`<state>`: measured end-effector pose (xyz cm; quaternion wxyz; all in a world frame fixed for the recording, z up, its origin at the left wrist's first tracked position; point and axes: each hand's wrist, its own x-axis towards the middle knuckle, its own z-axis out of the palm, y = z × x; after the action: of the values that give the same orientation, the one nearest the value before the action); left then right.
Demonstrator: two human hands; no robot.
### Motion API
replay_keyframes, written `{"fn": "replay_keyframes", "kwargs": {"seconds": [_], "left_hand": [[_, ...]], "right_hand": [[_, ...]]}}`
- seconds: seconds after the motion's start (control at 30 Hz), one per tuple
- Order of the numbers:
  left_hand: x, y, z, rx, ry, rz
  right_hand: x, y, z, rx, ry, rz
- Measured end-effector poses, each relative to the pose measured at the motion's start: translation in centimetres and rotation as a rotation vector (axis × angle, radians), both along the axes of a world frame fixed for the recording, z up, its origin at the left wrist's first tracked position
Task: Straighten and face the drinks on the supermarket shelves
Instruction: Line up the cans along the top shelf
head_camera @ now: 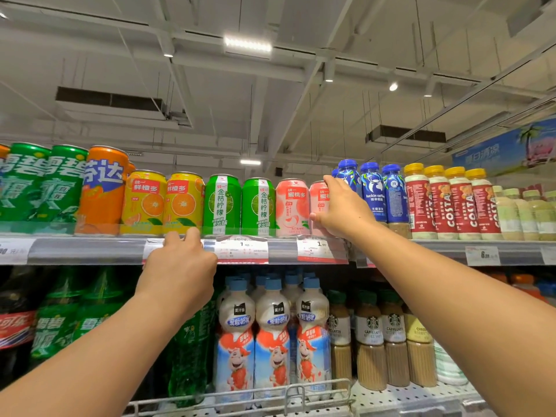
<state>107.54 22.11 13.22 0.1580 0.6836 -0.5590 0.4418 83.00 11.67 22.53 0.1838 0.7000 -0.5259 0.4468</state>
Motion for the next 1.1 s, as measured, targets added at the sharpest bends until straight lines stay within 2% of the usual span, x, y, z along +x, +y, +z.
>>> {"fn": "replay_keyframes", "kwargs": {"seconds": [0.23, 0.3, 0.37, 0.4, 0.5, 0.63, 0.73, 0.9, 1.1], "left_hand": [[0.5, 0.1, -0.3, -0.026, 0.030, -0.070], [0.4, 0.3, -0.3, -0.039, 0.010, -0.079], [0.6, 0.5, -0.3, -0.054, 0.003, -0.068], [0.7, 0.6, -0.4, -0.063, 0.006, -0.061], [1.5, 1.0, -0.6, -0.056, 0.020, -0.061], [2.6, 1.3, -1.0, -0.016, 0.018, -0.089], [3.2, 1.7, -1.8, 0.018, 0.086, -0.156], [5.2, 4.2, -8.9, 0.287, 0.003, -0.039], [10.0, 9.5, -19.3, 0.600, 0.227, 0.153]], "right_hand": [[0.6, 1.1, -1.5, 0.067, -0.031, -0.029], [1.5, 2.6, -3.3, -0.091, 0.006, -0.020], [3.1, 4.2, -5.5, -0.265, 0.132, 0.109], [4.1, 4.9, -6.7, -0.285, 0.210, 0.177], [6.6, 5.8, -10.2, -0.191, 0.350, 0.264], [7.7, 4.8, -13.1, -0.143, 0.437, 0.158], [8.4, 4.4, -13.7, -0.136, 0.420, 0.113], [9.6, 4.7, -13.9, -0.094, 0.377, 0.074], [9.0, 5.4, -13.0, 0.005, 0.425, 0.097]]}}
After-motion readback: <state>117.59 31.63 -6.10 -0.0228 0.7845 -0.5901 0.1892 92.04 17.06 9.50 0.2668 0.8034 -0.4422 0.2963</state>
